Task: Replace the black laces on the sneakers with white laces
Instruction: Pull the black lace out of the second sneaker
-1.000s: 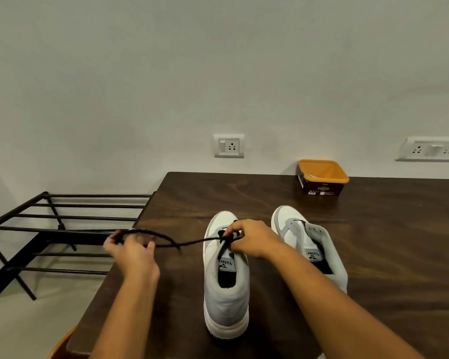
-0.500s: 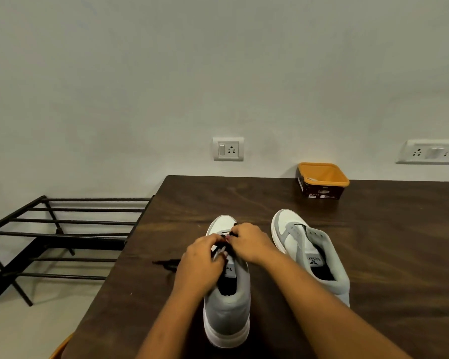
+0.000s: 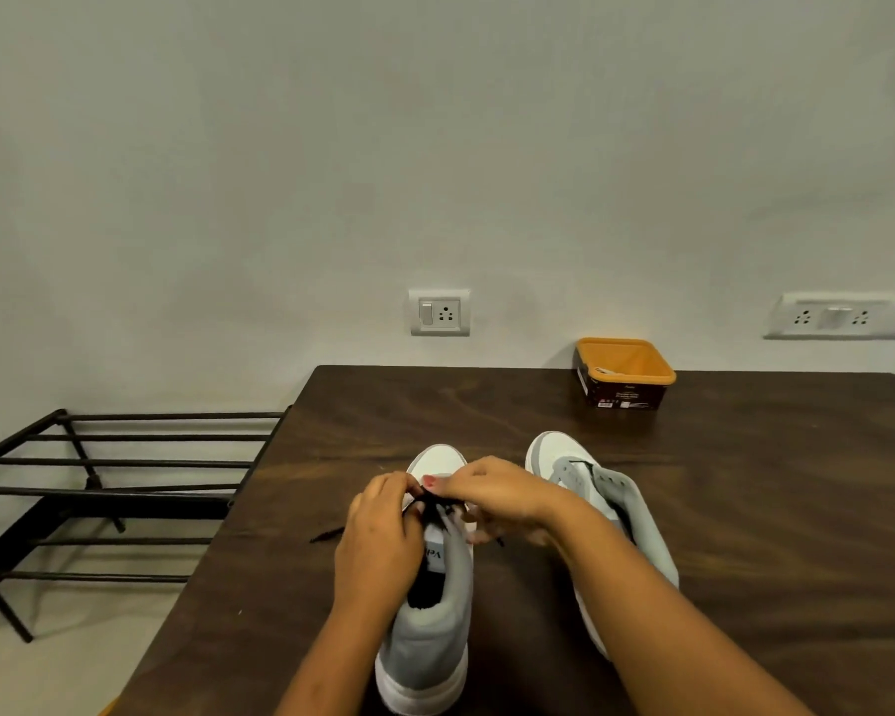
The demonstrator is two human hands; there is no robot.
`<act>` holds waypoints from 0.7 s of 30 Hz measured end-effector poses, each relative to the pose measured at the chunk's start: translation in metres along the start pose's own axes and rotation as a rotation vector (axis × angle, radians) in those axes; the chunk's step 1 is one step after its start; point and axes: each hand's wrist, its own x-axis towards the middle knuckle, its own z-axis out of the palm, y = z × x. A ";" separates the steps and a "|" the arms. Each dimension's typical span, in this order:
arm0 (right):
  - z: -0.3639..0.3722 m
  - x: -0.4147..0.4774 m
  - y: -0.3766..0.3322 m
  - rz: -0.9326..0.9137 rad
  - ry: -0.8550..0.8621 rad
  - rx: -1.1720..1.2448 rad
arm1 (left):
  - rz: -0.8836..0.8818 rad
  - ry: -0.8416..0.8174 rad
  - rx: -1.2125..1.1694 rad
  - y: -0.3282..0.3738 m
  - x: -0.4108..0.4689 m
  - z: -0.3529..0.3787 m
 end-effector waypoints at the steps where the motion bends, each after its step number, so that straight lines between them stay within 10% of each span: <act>1: -0.005 -0.003 0.000 -0.027 -0.025 0.031 | 0.008 -0.009 0.001 -0.001 0.001 0.000; 7: -0.029 -0.021 -0.019 -0.330 0.151 0.771 | -0.082 -0.107 -0.032 0.002 0.004 0.004; 10: -0.036 -0.019 -0.021 -0.442 0.262 0.969 | -0.399 -0.167 -0.623 0.015 0.013 -0.006; 16: -0.045 -0.010 -0.001 -0.288 0.441 0.690 | -0.632 0.130 -1.618 0.023 0.026 -0.065; 21: -0.037 0.003 0.021 -0.111 0.512 0.062 | -0.888 0.367 -1.339 -0.012 0.031 -0.079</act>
